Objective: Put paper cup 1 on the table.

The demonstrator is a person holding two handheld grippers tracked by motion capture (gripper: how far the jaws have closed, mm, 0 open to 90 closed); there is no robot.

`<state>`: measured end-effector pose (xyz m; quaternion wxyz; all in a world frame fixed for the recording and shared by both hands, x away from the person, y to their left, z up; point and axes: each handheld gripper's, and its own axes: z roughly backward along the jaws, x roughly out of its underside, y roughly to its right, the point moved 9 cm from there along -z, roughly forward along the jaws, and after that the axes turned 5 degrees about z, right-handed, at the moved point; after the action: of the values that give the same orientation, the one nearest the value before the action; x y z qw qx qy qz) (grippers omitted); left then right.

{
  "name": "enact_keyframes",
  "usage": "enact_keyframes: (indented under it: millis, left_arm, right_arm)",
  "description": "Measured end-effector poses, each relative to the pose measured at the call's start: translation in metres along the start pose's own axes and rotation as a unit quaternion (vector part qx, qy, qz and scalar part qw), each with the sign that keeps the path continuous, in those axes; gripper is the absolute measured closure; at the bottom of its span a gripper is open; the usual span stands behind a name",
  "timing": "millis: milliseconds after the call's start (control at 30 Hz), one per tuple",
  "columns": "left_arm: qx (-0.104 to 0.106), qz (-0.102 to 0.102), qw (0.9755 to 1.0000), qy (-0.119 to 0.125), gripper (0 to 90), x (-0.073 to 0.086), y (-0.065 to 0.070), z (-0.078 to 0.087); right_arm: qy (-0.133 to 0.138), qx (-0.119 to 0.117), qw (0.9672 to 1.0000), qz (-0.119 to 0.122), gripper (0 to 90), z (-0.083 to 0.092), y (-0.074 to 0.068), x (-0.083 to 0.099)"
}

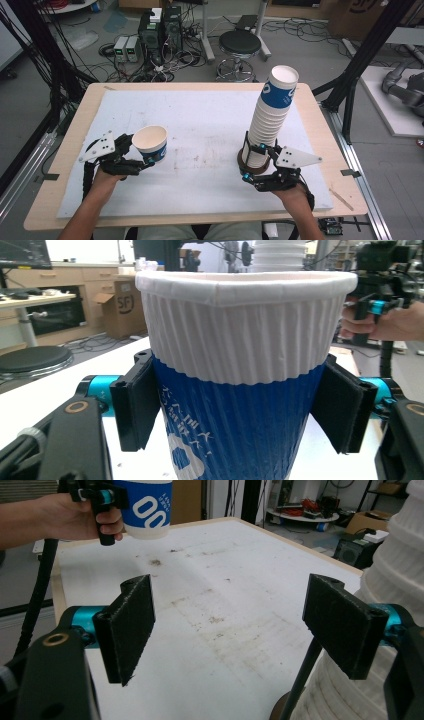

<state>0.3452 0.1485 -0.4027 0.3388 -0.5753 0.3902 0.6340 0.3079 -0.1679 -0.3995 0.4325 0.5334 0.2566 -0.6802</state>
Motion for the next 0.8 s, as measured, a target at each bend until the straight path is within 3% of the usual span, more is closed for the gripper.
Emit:
enact_keyframes:
  millis: [200,400,567,800]
  left_arm:
    - [-0.028,0.01,0.9996,-0.001,27.4,0.004,-0.02,0.007]
    - [-0.066,0.022,0.9976,-0.004,27.2,0.012,-0.042,0.015]
    - [-0.101,0.031,0.9941,-0.024,27.2,0.025,-0.063,0.021]
    - [-0.148,0.04,0.9872,-0.043,27.2,0.04,-0.09,0.031]
  right_arm:
    - [-0.003,-0.004,1.0,-0.002,21.5,-0.001,-0.003,0.001]
    - [-0.004,-0.009,0.9999,-0.001,21.5,-0.002,-0.009,0.003]
    - [-0.005,-0.013,0.9999,-0.001,21.5,-0.005,-0.01,0.003]
    - [-0.007,-0.014,0.9999,-0.005,21.5,-0.006,-0.01,0.004]
